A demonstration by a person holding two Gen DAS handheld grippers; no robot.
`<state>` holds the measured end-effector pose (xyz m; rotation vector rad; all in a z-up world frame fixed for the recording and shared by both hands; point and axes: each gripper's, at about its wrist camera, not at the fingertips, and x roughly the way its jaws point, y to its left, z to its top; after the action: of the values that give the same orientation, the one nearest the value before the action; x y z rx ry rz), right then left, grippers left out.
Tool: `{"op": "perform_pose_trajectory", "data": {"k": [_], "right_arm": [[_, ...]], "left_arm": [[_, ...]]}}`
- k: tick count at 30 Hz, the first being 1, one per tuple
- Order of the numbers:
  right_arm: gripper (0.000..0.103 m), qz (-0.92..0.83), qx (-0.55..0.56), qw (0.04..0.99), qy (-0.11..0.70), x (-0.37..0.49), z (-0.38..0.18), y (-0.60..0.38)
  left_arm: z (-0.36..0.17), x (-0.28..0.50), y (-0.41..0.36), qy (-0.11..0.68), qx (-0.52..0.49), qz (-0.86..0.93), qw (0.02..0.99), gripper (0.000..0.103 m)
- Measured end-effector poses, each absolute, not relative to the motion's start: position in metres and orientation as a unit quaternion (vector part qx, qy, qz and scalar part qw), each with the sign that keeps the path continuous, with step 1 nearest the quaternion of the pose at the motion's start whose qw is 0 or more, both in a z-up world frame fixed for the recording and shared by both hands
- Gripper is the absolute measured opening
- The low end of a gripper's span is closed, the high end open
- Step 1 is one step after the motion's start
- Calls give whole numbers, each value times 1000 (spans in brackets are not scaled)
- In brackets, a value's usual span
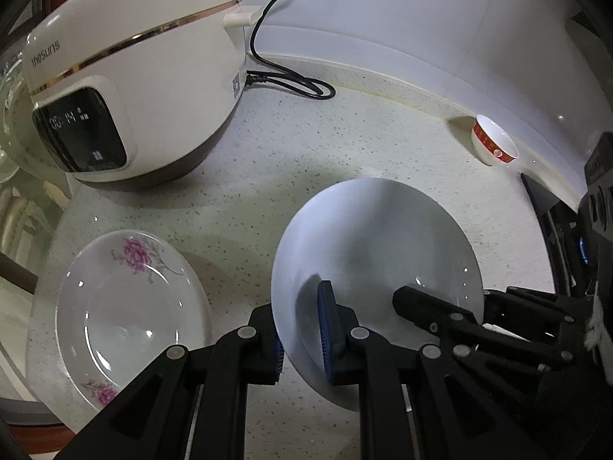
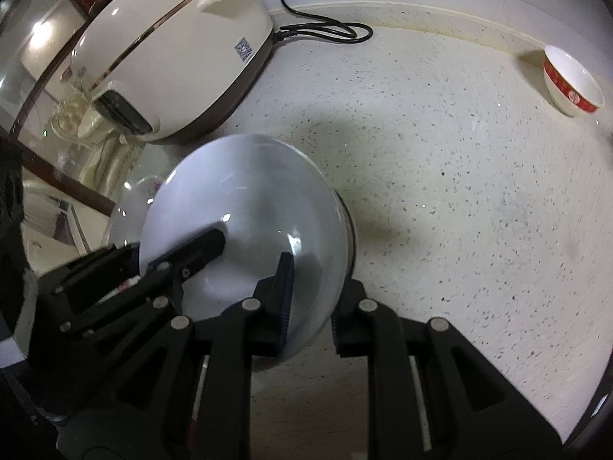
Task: Organize plates and bowls
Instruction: 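Carry the white bowl to the green-rimmed bowl and lower it inside, then open both grippers and move them toward the red-banded bowl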
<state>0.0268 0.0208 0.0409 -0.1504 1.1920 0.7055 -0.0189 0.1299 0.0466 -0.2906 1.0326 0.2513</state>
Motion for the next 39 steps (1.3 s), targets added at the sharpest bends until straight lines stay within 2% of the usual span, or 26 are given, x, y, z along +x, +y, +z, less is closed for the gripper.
{"op": "perform_pose_trajectory", "data": {"k": [12,21,28,34,39], "right_arm": [[28,312,-140,779,526,19,40,27],[30,316,-118,778,530,23,40,22],[33,317,-82,778,535,26,41,15],[35,320,-54,779,536,26,44,8],[38,321,-43,781,534,26,46,3]], "left_arm": [[39,-18,130,500,-107,127,850,16],[35,-16,134,510,-120,119,843,20],[33,-18,139,511,-140,128,838,44],[32,-21,149,506,-164,128,837,60],[32,-24,153,504,-174,130,836,61]]}}
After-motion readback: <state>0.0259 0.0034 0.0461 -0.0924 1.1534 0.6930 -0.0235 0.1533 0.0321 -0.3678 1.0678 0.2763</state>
